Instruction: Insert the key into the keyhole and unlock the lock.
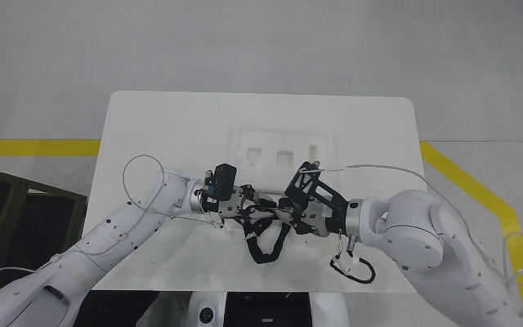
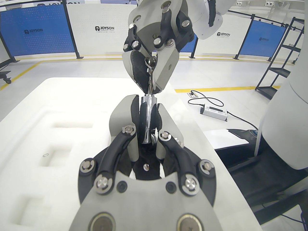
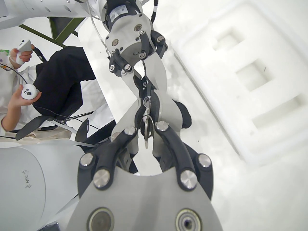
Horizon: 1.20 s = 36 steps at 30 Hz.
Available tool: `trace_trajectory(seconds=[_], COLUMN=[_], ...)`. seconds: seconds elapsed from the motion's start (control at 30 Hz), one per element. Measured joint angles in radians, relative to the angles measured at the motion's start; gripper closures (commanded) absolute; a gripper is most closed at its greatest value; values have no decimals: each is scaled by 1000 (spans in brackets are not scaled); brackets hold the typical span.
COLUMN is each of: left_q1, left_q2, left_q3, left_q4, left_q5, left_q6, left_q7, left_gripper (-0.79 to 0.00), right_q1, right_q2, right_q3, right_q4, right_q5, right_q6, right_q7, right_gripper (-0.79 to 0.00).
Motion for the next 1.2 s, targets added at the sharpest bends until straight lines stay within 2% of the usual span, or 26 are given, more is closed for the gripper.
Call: trace_trajectory(seconds=[0.13, 0.3, 0.57, 0.7, 0.87, 0.97, 1.1, 1.17, 1.2], left_q1=[4, 40, 127, 146, 158, 166, 173, 178, 180], left_q2=[7, 36, 85, 90, 86, 84, 79, 77, 76], left_q3=[-25, -93, -202, -211, -215, -217, -218, -220, -221], left_q4=[15, 10, -112, -179, -247, -282, -303, -305, -307], left_q5=[19, 46, 54, 48, 17, 0, -32, -44, -47], left_q6=[2, 15, 14, 18, 78, 112, 140, 158, 164], left_q7=[-35, -121, -374, -554, -779, -886, -971, -998, -1007], left_gripper=[0, 0, 0, 0, 0, 0, 0, -243, -311], right_q1=[-2, -25, -92, -124, -155, -169, -183, -188, -190], right_q2=[1, 6, 19, 25, 30, 32, 34, 35, 35], right_q3=[10, 46, 127, 160, 191, 202, 211, 214, 215], right_q4=[-3, -12, -28, -32, -42, -44, -47, -47, -47], right_q5=[-26, -61, -86, -90, -89, -89, -91, -92, -93], right_q6=[-30, -65, -110, -123, -127, -130, -134, -135, -136], right_q7=[-35, -87, -129, -131, -131, -133, -135, -136, -137], right_gripper=[-785, -785, -785, -785, -785, -785, -785, -785, -785])
